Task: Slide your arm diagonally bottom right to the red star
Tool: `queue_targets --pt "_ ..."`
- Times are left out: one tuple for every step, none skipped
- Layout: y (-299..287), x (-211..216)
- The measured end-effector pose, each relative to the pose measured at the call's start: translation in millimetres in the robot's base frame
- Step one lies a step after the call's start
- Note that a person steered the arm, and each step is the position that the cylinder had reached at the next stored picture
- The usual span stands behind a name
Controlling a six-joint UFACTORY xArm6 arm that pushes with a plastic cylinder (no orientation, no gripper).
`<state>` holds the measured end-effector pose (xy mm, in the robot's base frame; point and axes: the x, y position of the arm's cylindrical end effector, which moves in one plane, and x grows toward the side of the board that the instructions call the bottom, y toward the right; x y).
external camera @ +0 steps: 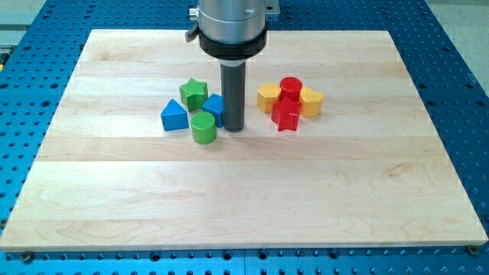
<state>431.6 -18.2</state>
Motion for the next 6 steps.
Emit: queue_targets --pt "2 -5" --pt "33 22" --pt "68 69" --pt "71 88" --pt "137 87" --pt "234 51"
